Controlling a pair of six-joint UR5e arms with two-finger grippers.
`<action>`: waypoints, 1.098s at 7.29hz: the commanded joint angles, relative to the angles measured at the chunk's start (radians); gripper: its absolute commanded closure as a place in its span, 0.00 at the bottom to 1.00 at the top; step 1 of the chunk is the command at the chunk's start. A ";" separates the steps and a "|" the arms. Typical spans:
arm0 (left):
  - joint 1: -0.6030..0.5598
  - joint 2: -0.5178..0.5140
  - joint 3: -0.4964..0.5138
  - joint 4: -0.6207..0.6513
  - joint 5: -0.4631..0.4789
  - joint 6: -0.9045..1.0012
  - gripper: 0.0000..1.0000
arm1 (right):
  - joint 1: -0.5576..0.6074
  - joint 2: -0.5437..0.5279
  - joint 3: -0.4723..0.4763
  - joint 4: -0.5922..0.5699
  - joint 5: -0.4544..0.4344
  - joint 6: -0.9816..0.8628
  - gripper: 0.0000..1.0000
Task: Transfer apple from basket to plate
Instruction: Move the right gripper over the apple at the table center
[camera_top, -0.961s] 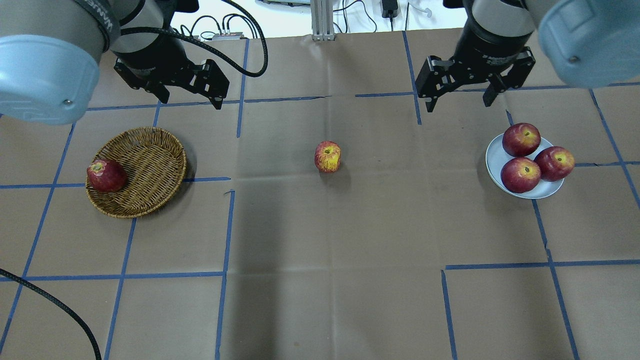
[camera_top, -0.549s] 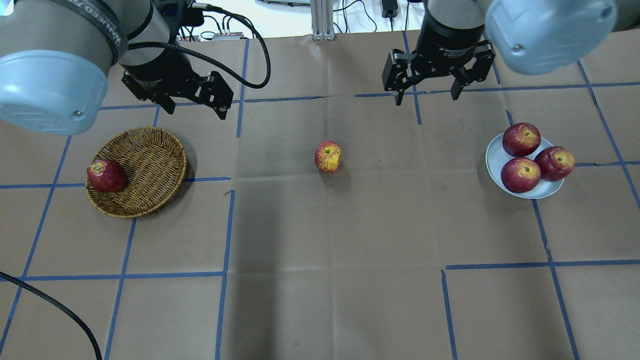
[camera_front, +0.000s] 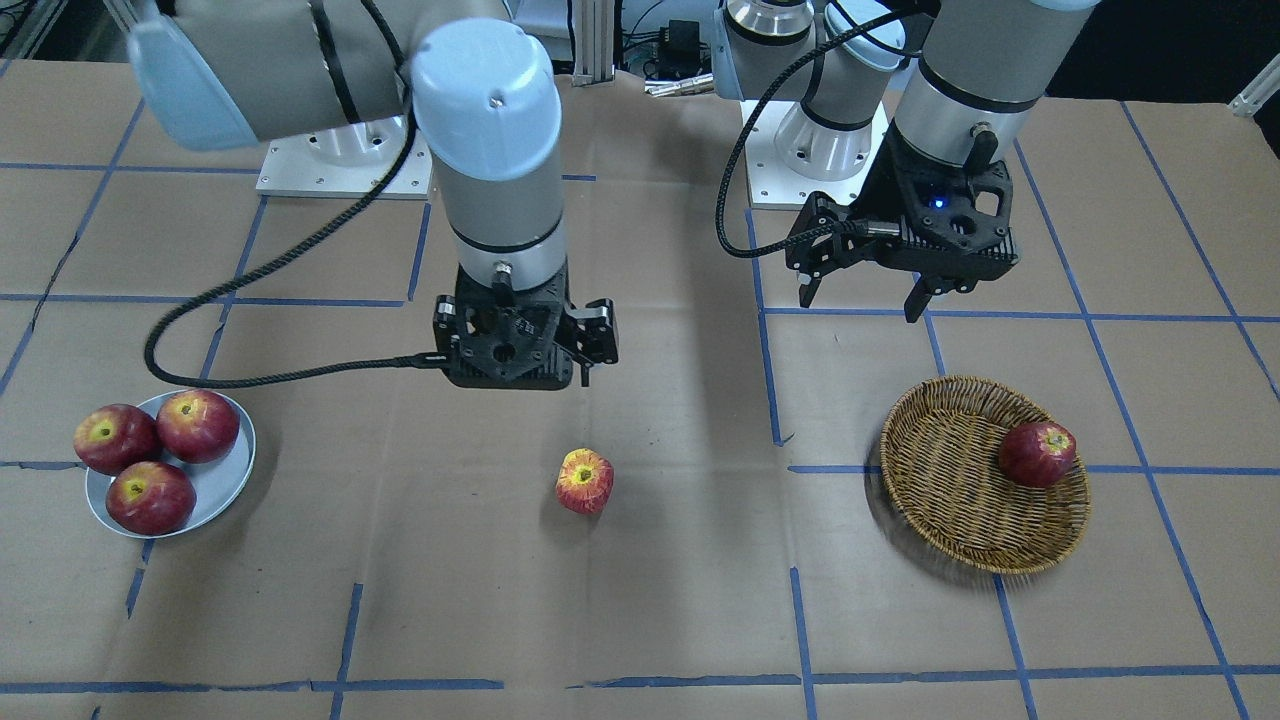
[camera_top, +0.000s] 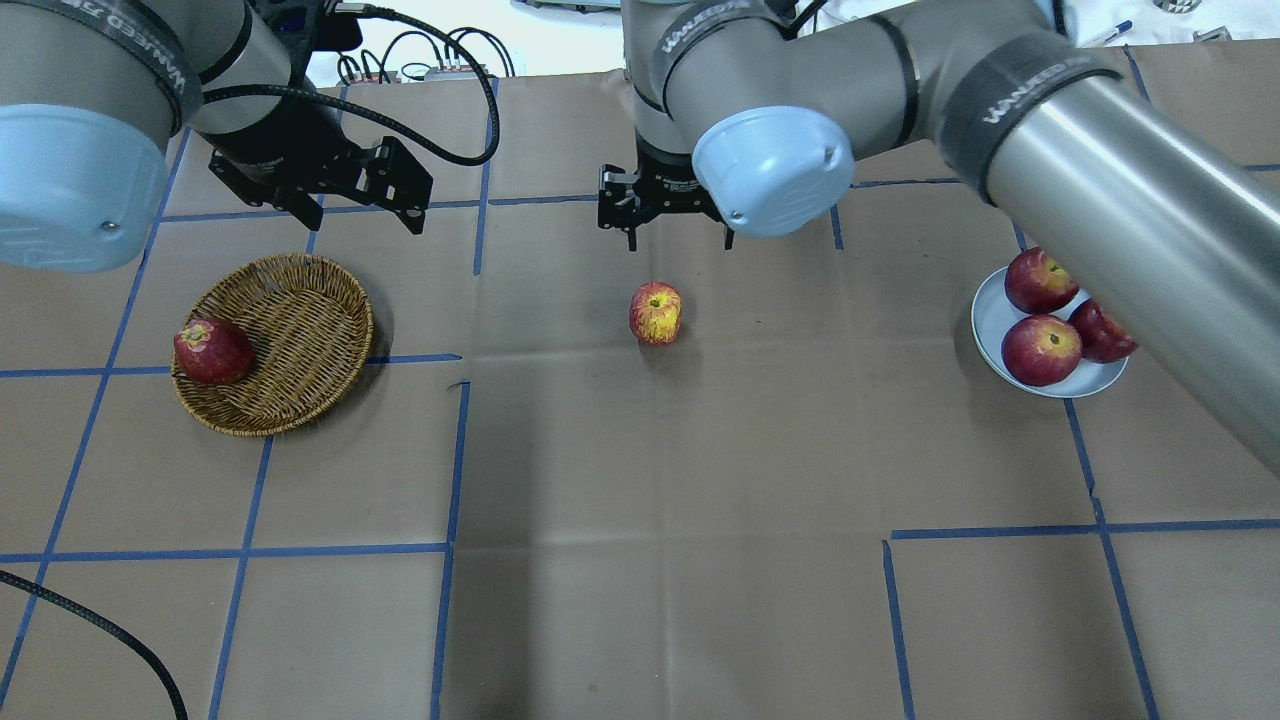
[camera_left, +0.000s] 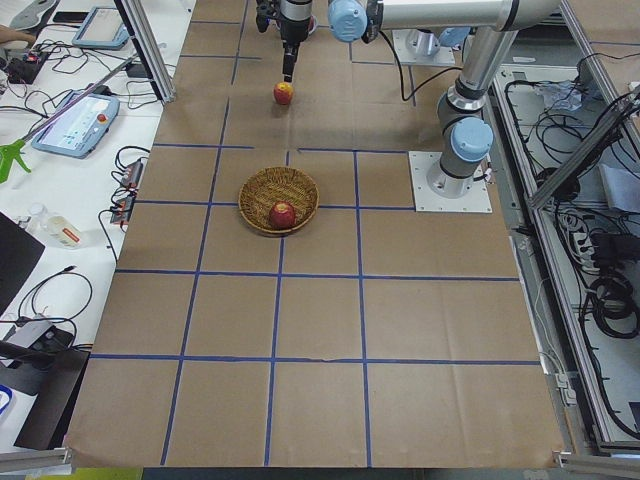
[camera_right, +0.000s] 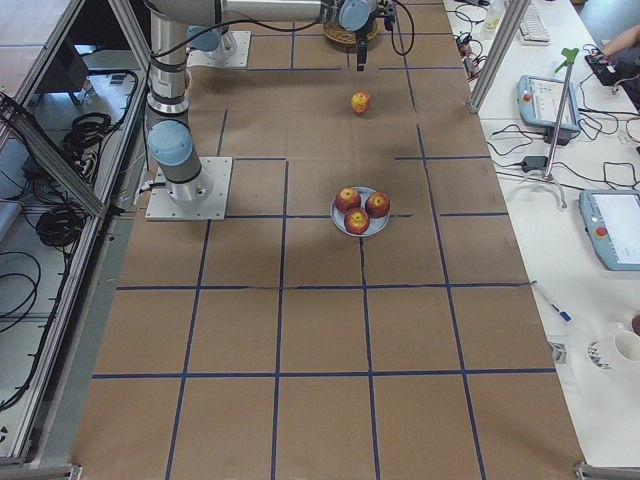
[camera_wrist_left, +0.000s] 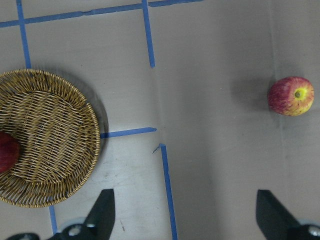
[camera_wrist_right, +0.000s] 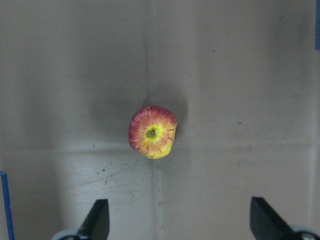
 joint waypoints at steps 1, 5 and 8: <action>0.002 0.004 -0.022 0.000 0.001 0.003 0.01 | 0.038 0.107 0.019 -0.106 -0.034 0.022 0.00; -0.003 0.006 -0.018 0.000 0.011 0.008 0.01 | 0.023 0.205 0.153 -0.422 -0.091 -0.051 0.00; -0.004 0.007 -0.015 -0.003 0.016 0.098 0.01 | 0.026 0.228 0.156 -0.419 -0.081 -0.053 0.00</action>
